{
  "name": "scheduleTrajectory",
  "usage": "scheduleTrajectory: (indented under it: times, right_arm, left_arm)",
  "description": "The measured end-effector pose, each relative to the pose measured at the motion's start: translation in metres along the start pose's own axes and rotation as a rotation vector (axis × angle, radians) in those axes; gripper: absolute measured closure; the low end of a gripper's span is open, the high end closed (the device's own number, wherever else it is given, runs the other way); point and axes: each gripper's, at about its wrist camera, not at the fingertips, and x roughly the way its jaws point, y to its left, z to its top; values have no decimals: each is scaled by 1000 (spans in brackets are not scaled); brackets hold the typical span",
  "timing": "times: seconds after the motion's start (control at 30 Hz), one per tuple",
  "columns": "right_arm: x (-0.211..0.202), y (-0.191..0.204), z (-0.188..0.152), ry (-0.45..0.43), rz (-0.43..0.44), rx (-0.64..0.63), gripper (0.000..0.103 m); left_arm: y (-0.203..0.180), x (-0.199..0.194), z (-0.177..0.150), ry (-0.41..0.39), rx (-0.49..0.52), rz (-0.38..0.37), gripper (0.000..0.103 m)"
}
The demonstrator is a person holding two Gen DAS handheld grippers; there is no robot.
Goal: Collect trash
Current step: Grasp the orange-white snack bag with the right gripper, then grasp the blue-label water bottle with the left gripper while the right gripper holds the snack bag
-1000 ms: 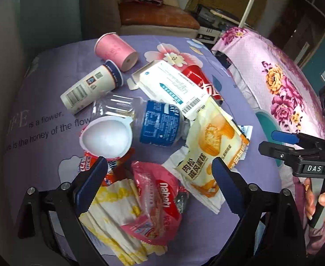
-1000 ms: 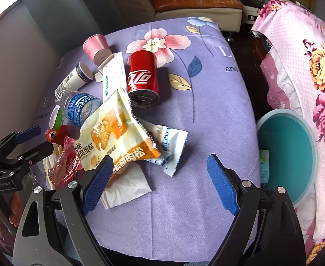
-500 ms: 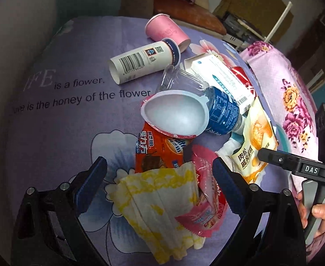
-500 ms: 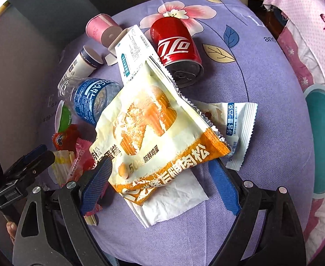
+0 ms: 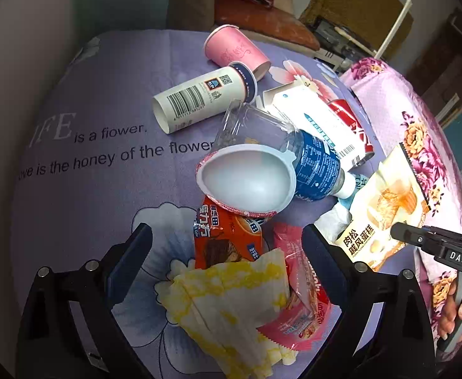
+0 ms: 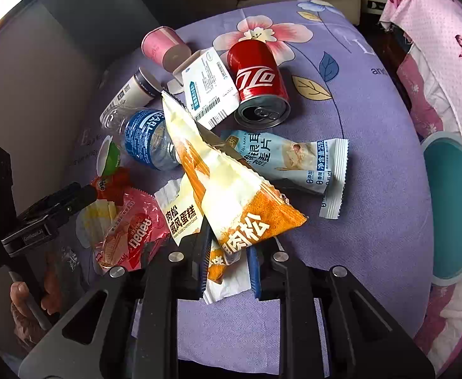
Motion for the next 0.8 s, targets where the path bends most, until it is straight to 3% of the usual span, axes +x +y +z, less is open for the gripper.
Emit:
scheduleTrajectory:
  times: [0.2,0.4,0.53,0.8]
  right_arm:
    - [-24,-2,5,-52,-3,-23,87]
    - [-39,-18,14,-98,-23,-6,87]
    - [-43,-33,20,-107,-30,24,87]
    - [-43,-52,36,-104,-38,46,87]
  left_arm:
    - [-24,-6,18,-44,166,55,8]
    - [-67,1,37,-52,519,117,8]
    - [-94,19,40,0,754,146,8]
    - [-119,68,36,117,1029,237,7]
